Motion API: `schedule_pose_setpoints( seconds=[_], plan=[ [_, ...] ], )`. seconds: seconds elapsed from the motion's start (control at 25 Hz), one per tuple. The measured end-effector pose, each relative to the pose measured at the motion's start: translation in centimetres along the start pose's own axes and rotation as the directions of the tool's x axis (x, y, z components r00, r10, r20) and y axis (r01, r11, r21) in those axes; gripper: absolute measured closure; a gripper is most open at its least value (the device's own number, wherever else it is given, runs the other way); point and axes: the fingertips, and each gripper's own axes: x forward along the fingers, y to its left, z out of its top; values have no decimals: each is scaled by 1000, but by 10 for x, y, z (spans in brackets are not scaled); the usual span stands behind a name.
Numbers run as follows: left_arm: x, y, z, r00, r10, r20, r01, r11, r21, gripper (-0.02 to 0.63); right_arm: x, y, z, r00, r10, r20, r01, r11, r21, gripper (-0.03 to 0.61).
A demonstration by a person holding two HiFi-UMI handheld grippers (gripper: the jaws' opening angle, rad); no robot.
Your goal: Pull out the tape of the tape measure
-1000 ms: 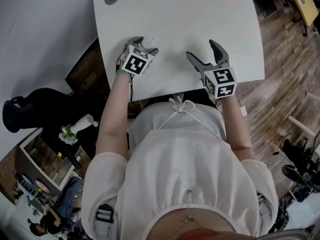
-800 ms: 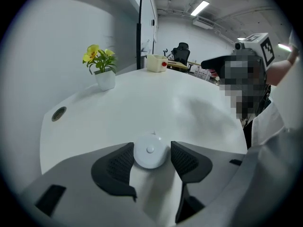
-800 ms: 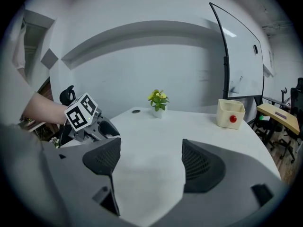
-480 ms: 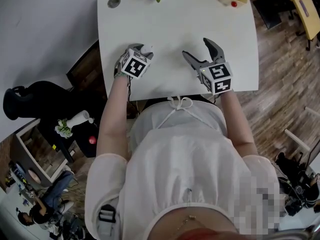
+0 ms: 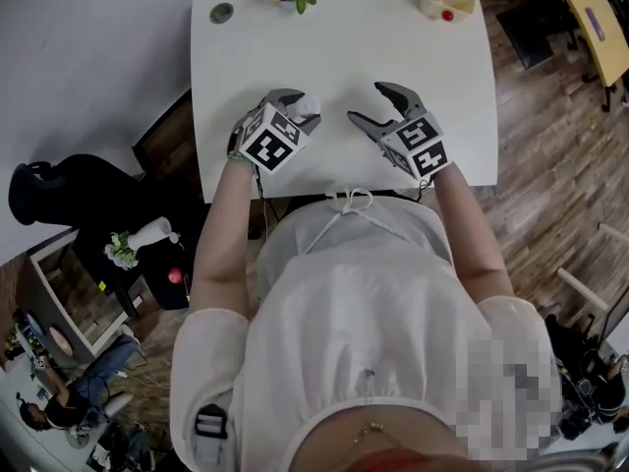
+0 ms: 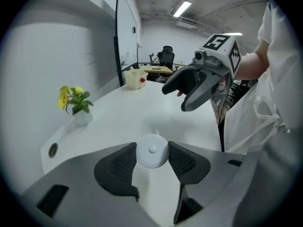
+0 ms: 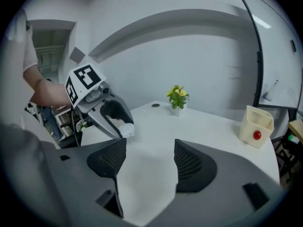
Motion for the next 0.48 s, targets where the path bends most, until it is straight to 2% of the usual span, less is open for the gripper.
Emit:
schedule_pose_setpoints(
  seconds=[0.12, 0.24, 0.36, 0.48],
  plan=[
    [-7, -17, 23, 999, -39, 6, 39, 995, 87, 387, -1, 5, 3, 1000, 22, -1, -22, 995, -94, 304],
    [-8, -28, 38, 998, -59, 6, 58, 990, 132, 387, -4, 7, 5, 999, 44, 7, -42, 992, -119, 366],
    [-6, -36, 47, 996, -84, -5, 84, 984, 159, 387, -6, 14, 2, 993, 110, -30, -113, 981, -157, 409],
    [-3, -44, 53, 993, -118, -30, 121, 973, 198, 387, -7, 23, -2, 979, 180, -94, -197, 956, -219, 432]
  ],
)
